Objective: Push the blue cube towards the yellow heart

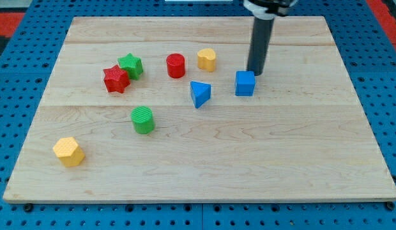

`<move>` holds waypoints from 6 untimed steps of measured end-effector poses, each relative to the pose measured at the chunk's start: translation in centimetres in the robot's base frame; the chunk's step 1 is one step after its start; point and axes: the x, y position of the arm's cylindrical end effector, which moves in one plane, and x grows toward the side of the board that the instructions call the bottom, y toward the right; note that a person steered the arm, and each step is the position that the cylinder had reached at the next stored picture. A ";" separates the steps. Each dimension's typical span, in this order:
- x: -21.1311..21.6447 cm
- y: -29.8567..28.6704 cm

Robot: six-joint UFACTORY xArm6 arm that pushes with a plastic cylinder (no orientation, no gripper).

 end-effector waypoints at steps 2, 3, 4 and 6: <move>4.8 3.4; 6.4 1.2; 3.8 -2.0; 1.4 -2.9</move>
